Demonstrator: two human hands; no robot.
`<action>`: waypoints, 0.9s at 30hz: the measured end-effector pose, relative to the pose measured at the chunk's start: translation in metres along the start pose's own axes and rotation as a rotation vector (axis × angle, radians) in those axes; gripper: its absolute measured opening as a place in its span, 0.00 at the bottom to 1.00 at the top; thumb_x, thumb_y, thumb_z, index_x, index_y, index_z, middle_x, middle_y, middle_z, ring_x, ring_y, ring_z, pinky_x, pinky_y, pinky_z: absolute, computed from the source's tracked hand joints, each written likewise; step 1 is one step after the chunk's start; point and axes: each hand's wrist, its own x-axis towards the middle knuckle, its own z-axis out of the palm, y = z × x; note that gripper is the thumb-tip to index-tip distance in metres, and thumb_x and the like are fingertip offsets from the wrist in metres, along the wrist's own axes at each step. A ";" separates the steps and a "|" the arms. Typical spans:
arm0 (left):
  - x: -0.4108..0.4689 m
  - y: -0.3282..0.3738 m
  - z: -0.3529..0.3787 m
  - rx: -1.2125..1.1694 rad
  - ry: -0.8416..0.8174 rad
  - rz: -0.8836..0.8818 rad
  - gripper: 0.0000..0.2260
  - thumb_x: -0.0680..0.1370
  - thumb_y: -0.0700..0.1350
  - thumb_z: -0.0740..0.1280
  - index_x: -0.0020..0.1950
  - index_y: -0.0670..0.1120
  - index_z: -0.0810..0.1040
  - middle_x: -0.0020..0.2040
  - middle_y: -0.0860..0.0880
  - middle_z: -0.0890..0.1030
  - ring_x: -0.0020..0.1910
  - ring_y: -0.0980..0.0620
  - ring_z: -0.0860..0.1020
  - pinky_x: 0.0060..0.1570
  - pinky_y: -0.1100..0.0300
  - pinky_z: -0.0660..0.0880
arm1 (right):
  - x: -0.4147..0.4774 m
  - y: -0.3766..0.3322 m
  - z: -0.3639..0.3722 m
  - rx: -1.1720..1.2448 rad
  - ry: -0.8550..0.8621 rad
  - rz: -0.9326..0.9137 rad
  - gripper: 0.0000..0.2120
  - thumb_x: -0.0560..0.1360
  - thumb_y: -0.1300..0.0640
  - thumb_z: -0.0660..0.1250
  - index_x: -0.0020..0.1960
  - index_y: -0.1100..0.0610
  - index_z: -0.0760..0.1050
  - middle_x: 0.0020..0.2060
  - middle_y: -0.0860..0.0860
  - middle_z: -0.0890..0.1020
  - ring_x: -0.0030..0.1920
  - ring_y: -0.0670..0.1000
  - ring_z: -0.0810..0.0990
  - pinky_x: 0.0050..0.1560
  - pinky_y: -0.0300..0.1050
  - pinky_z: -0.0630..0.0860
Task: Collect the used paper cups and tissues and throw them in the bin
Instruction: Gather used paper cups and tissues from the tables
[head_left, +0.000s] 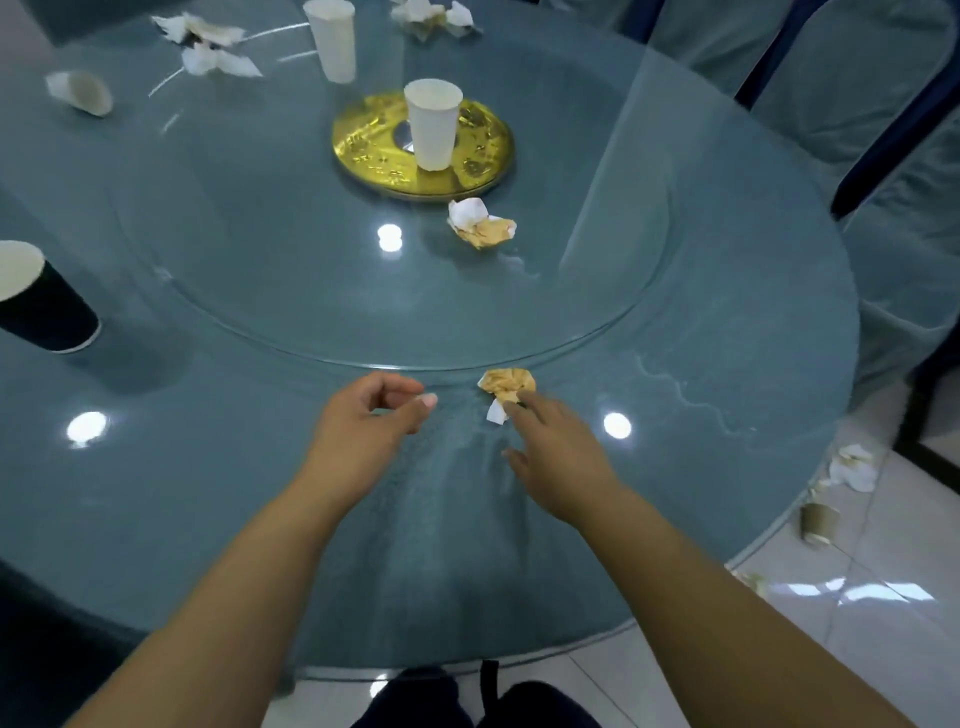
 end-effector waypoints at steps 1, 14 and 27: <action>0.008 -0.001 0.001 0.005 0.000 -0.001 0.05 0.74 0.41 0.71 0.42 0.50 0.78 0.36 0.50 0.77 0.37 0.51 0.79 0.39 0.61 0.72 | 0.010 0.002 0.003 -0.025 -0.015 -0.011 0.26 0.79 0.52 0.60 0.75 0.54 0.59 0.75 0.51 0.58 0.73 0.55 0.58 0.67 0.49 0.63; 0.057 0.000 0.038 0.007 0.051 -0.057 0.04 0.74 0.41 0.71 0.44 0.49 0.77 0.38 0.49 0.78 0.37 0.53 0.78 0.39 0.62 0.73 | 0.068 0.043 0.031 -0.091 -0.084 -0.087 0.29 0.77 0.55 0.63 0.76 0.53 0.56 0.70 0.51 0.64 0.67 0.56 0.66 0.59 0.50 0.65; 0.067 0.015 0.084 -0.049 0.214 -0.050 0.04 0.74 0.41 0.71 0.43 0.49 0.77 0.36 0.50 0.78 0.37 0.52 0.79 0.42 0.58 0.73 | 0.071 0.074 0.008 -0.111 -0.107 -0.482 0.18 0.68 0.69 0.68 0.58 0.62 0.74 0.57 0.59 0.76 0.55 0.62 0.75 0.53 0.56 0.76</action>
